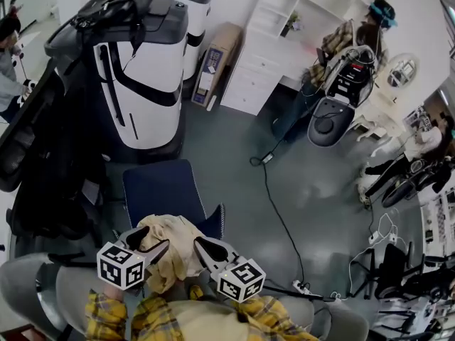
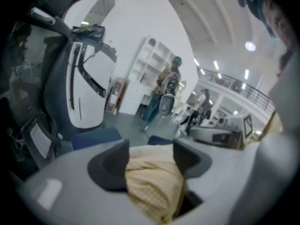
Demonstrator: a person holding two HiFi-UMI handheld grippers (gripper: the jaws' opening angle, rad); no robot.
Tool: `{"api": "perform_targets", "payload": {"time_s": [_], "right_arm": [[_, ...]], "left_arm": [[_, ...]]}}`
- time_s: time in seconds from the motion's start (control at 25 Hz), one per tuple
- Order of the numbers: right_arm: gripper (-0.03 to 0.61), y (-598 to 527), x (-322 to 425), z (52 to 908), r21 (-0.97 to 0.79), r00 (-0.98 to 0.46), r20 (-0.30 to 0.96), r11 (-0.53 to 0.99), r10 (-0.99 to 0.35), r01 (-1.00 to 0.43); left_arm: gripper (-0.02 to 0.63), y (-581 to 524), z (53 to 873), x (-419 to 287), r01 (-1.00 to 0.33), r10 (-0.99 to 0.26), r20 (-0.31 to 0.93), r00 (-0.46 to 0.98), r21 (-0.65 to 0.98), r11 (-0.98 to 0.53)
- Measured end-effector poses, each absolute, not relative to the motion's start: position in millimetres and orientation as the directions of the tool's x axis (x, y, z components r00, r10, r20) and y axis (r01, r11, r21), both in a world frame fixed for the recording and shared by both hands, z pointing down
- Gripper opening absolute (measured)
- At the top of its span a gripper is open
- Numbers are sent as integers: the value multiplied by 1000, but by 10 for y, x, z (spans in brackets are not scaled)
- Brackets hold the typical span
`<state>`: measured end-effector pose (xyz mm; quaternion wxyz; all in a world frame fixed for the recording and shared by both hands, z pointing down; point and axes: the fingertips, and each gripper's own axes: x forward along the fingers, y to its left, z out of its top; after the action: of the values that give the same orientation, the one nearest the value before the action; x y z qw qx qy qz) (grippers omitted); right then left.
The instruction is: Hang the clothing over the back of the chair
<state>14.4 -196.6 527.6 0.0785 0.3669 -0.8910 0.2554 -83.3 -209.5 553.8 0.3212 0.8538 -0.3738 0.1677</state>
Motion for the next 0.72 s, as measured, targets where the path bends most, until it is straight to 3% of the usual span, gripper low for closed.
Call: {"api": "perform_targets", "payload": {"time_s": [0.44,0.52,0.72], "right_arm": [[15,-1884,105,5258,-385,-727,326,618,-604,-686],[15,-1868,104,5254,-383,-730,323,622,-602,-683],[15,-1855,115,5246,-374,-726,316,623,-611,-687]], "left_arm": [[36,-1952,5145,-910,-729,-689,321,650,520,-446],[6,-1912,5070,-918,-736,-712,291,639,500,-457],[5,-1815,4969,-903,-783,-741,297,602,402,-475]]}}
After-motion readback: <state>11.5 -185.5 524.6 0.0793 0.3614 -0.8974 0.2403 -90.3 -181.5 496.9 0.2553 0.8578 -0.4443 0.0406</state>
